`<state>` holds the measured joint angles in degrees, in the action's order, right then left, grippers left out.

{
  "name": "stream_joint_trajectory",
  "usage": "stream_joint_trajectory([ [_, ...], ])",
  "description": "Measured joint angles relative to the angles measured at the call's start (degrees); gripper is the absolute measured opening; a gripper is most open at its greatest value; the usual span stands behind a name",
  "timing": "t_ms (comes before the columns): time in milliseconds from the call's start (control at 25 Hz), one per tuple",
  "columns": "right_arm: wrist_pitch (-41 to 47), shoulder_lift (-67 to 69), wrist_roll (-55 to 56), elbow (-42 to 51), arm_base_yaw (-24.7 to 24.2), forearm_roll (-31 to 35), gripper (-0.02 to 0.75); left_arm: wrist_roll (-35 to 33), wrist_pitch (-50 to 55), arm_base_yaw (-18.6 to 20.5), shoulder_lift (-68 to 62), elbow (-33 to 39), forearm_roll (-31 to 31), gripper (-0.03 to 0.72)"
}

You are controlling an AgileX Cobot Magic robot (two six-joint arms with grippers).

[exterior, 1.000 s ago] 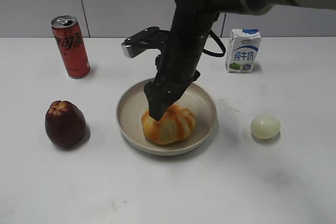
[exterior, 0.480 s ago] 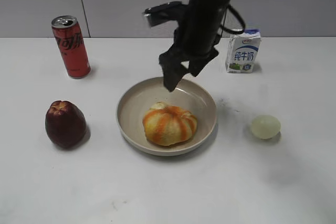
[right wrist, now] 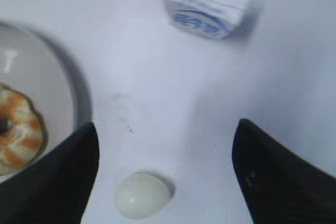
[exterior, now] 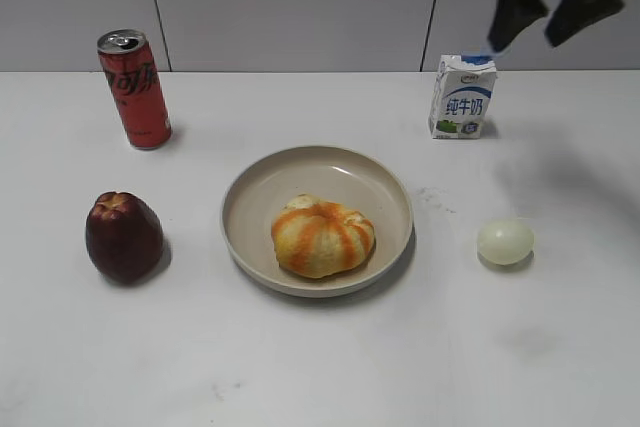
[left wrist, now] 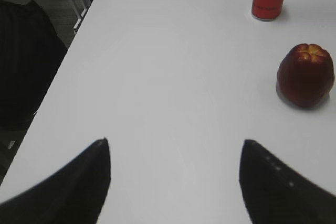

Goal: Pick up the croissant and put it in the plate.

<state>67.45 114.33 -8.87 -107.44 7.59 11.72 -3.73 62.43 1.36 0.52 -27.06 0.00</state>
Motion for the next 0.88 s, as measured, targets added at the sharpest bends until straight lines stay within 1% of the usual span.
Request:
stream_joint_trajectory([
  [80, 0.76, -2.32, 0.69, 0.14, -3.0, -0.41, 0.592, 0.0, 0.0, 0.0, 0.0, 0.0, 0.0, 0.584],
  [160, 1.36, -4.7, 0.94, 1.17, -4.82, -0.75, 0.592, 0.0, 0.0, 0.0, 0.0, 0.0, 0.0, 0.584],
  [360, 1.48, -12.24, 1.11, 7.09, -5.77, -1.48, 0.592, 0.0, 0.0, 0.0, 0.0, 0.0, 0.0, 0.584],
  [480, 1.54, -18.21, 1.17, 13.61, -5.82, -1.48, 0.591, 0.0, 0.0, 0.0, 0.0, 0.0, 0.0, 0.584],
  [640, 1.6, -27.41, 1.17, 24.57, -5.82, -1.53, 0.591, 0.0, 0.0, 0.0, 0.0, 0.0, 0.0, 0.584],
  [880, 1.08, -42.52, 1.17, 43.0, -5.82, -1.48, 0.591, 0.0, 0.0, 0.0, 0.0, 0.0, 0.0, 0.584],
])
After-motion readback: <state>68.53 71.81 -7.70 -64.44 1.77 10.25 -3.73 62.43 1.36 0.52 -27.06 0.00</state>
